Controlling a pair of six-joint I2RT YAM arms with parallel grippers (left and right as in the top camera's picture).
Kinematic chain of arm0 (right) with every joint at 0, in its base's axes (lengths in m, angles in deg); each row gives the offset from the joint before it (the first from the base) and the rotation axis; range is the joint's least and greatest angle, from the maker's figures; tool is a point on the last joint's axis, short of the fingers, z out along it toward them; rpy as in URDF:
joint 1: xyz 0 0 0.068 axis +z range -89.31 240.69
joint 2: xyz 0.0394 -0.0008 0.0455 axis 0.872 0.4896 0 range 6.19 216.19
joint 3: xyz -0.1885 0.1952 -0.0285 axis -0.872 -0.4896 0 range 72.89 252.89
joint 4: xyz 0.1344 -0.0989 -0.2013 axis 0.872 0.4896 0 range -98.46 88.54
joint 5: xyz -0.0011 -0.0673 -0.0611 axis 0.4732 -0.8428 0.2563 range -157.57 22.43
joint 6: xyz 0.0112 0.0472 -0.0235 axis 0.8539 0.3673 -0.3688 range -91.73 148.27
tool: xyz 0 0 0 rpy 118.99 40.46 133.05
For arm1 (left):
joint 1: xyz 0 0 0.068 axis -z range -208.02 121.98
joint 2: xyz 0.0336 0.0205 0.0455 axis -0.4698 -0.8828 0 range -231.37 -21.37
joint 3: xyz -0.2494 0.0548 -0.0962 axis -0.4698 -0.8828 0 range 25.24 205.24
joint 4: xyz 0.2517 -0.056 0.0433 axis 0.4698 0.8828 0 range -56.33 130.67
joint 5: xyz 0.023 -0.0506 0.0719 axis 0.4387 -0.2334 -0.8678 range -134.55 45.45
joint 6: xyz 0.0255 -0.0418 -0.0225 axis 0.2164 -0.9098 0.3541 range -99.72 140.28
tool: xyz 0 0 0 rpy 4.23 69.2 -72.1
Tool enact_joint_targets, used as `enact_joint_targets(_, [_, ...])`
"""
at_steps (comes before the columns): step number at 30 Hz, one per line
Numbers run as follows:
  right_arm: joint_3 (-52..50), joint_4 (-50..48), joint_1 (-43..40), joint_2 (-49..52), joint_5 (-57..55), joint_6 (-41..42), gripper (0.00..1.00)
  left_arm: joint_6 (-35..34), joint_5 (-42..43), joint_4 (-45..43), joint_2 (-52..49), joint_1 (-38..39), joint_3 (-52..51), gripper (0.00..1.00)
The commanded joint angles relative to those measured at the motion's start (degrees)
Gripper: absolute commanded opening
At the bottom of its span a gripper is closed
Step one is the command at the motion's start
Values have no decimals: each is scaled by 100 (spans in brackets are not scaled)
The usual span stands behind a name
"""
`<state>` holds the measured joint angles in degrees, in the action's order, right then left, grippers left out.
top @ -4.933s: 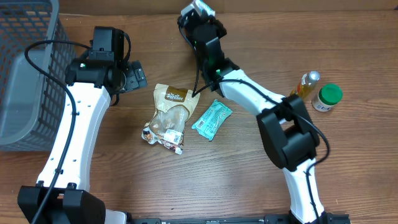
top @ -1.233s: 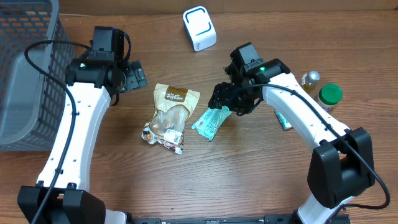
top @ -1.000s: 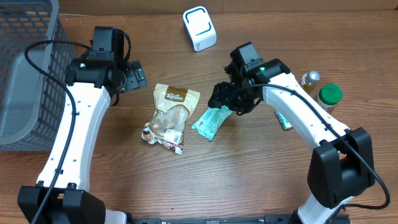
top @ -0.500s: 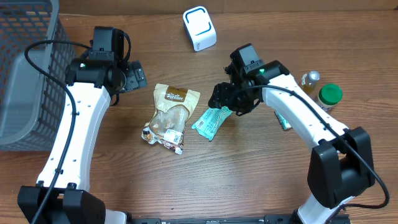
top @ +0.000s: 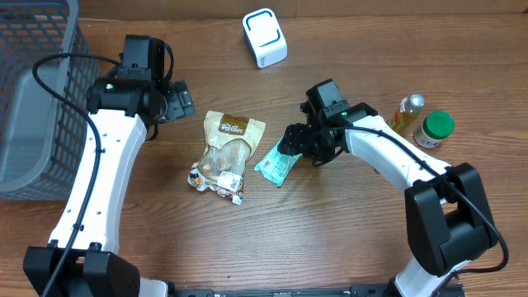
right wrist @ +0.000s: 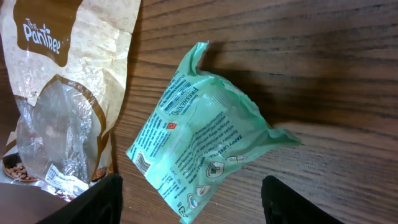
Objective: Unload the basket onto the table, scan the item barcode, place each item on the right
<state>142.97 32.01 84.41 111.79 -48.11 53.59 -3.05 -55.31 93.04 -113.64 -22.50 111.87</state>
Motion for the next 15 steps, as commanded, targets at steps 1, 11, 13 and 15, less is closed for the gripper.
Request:
enact_joint_targets(1, [-76,-57,33,-9,-31,24,72,151,-15,0,7,17,59,99])
enact_joint_targets(11, [-76,-103,33,-9,-2,24,87,151,-15,-2,7,17,59,99])
enact_joint_targets(13, [-76,-153,33,-9,133,44,100,151,-15,-2,7,17,59,99])
enact_joint_targets(15, [-76,-205,33,-9,282,44,100,151,-15,-2,7,17,59,100])
